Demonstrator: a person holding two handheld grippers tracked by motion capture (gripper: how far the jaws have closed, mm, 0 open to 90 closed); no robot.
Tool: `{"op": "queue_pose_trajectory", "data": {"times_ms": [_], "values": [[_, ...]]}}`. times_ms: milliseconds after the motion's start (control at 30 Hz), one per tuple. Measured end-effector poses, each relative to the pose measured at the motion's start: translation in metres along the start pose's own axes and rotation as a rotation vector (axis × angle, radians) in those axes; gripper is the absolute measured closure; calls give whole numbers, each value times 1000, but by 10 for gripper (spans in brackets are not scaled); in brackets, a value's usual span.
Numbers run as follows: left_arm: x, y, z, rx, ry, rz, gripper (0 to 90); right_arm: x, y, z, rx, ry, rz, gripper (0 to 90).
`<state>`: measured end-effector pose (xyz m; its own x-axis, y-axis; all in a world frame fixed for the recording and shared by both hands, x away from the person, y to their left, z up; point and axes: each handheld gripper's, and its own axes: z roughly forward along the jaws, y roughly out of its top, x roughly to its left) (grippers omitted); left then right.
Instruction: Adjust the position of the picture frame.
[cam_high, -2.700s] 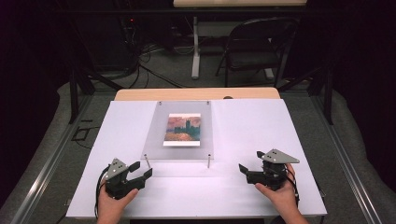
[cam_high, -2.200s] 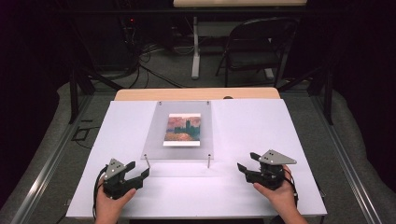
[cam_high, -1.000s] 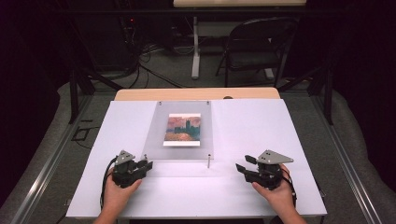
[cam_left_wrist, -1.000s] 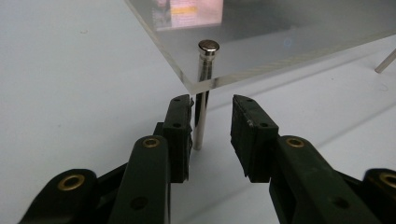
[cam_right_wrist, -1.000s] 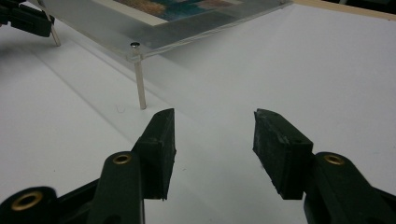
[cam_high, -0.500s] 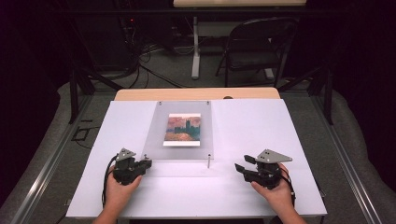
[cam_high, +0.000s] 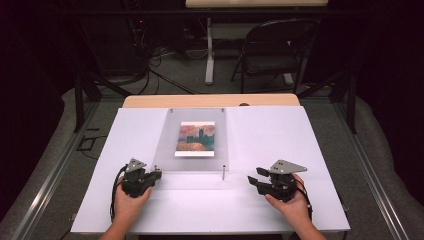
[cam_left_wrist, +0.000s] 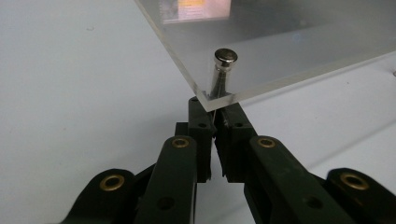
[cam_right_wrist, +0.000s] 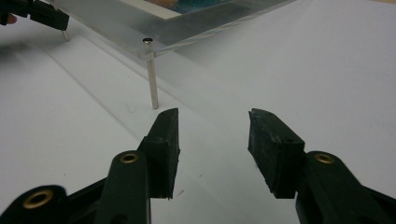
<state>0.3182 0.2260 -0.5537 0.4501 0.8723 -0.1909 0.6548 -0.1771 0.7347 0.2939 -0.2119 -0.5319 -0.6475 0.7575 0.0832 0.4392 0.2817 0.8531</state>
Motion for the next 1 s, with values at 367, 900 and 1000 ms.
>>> {"op": "queue_pose_trajectory", "data": {"times_ms": [367,900,1000], "values": [[-3,5,-4,10,-44,4,848,11,5,16,27,25,-19,602],[-11,14,-16,-32,-101,-1,850,26,19,49,27,81,-70,735],[-11,15,-16,-38,-103,-3,850,26,21,56,27,85,-65,736]]}}
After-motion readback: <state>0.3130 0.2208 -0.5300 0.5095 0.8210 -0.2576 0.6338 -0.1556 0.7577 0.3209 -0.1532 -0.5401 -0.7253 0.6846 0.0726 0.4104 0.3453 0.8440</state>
